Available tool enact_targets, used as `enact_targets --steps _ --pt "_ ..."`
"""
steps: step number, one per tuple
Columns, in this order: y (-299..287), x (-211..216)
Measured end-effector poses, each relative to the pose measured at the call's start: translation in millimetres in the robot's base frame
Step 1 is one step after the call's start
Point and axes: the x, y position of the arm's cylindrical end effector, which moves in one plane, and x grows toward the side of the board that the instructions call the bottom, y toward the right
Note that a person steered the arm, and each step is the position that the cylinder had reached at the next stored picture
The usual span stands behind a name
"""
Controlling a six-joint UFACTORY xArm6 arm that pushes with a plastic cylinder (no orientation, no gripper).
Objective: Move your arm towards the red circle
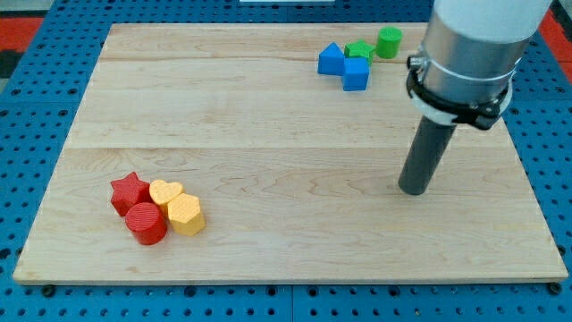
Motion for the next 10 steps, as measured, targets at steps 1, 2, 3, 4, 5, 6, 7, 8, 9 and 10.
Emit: enact_targets --steps 1,2,3,4,5,6,7,8,9,10 --pt "13.5 -9.4" --pt "-30.3 -3.0" --pt "-44.7 -2.9" --pt "-45.9 29.5" --pt "-62.9 81.6" --pt "-83.6 116.3" --pt "-83.6 116.3" --pt "-86.5 116.0" --pt "-89.5 116.4" --pt "-120.7 116.2"
